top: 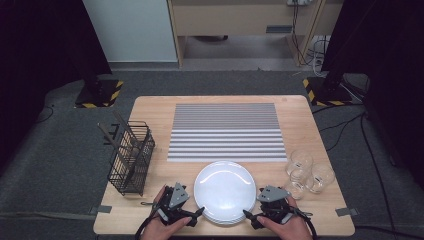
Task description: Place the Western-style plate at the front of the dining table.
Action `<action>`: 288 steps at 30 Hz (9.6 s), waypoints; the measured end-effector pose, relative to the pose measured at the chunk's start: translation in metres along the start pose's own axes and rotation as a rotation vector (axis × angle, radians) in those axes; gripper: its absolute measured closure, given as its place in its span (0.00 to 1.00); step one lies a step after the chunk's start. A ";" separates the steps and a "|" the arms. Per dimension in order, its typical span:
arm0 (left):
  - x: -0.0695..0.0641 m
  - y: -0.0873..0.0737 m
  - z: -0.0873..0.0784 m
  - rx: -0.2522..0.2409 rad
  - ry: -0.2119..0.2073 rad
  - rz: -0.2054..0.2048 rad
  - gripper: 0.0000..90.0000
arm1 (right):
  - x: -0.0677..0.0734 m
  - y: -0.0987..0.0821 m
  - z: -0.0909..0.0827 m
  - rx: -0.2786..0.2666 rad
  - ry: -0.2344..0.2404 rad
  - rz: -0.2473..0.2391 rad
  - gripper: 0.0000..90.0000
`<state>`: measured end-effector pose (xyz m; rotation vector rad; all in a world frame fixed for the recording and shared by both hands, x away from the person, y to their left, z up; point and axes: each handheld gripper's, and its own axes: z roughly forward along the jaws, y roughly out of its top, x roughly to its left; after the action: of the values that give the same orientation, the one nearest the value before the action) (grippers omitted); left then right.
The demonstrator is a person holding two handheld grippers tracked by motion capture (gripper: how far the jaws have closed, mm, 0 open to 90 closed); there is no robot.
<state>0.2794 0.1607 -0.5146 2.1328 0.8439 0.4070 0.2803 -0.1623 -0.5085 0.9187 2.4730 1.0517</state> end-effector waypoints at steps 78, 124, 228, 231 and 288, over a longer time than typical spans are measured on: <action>0.011 0.007 0.014 -0.038 0.057 -0.006 0.04 | -0.008 0.011 0.021 -0.016 0.006 0.035 0.04; 0.018 0.013 0.028 -0.043 0.077 -0.032 0.07 | -0.020 0.015 0.031 -0.029 -0.022 0.076 0.05; 0.073 0.044 0.045 -0.076 0.087 -0.162 0.26 | -0.059 0.046 0.065 -0.057 -0.119 0.169 0.26; 0.078 0.042 0.050 -0.061 0.042 -0.231 0.25 | -0.059 0.046 0.065 -0.057 -0.120 0.168 0.26; 0.071 0.038 0.050 -0.095 -0.050 -0.266 0.63 | -0.067 0.038 0.053 -0.174 -0.102 0.253 0.61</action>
<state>0.3743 0.1641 -0.5164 1.9036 1.0422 0.2488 0.3734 -0.1582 -0.5152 1.2187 2.1834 1.2435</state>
